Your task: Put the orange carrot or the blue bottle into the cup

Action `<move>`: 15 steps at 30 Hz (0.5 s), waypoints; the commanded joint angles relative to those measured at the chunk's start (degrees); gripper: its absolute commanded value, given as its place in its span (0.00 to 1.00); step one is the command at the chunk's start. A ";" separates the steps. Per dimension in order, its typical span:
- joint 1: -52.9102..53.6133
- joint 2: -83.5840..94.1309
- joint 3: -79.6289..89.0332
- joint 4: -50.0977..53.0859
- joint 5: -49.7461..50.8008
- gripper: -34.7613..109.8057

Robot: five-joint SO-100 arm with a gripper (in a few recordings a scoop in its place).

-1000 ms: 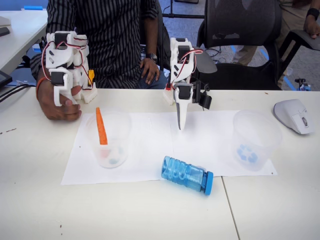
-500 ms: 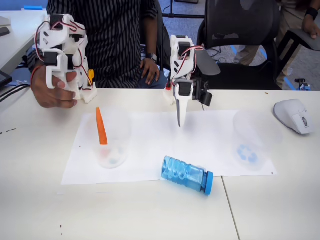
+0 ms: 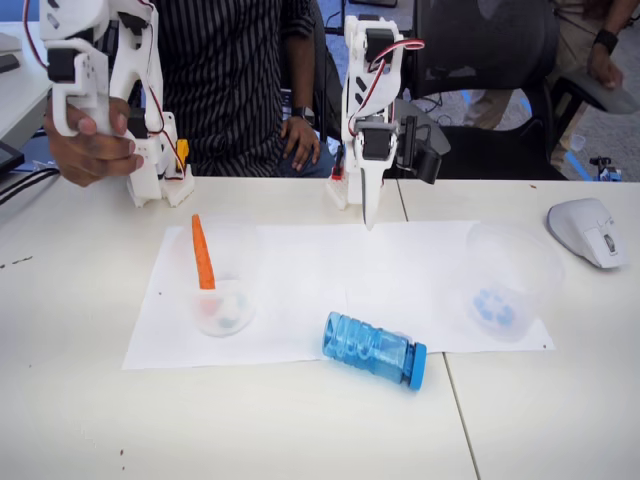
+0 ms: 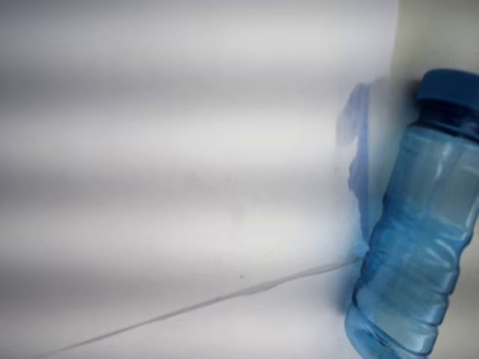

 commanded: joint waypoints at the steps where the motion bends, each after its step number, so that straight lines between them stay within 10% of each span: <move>1: 1.14 -4.04 -16.96 4.57 1.85 0.35; 15: 1.41 -11.87 -30.94 10.63 4.39 0.50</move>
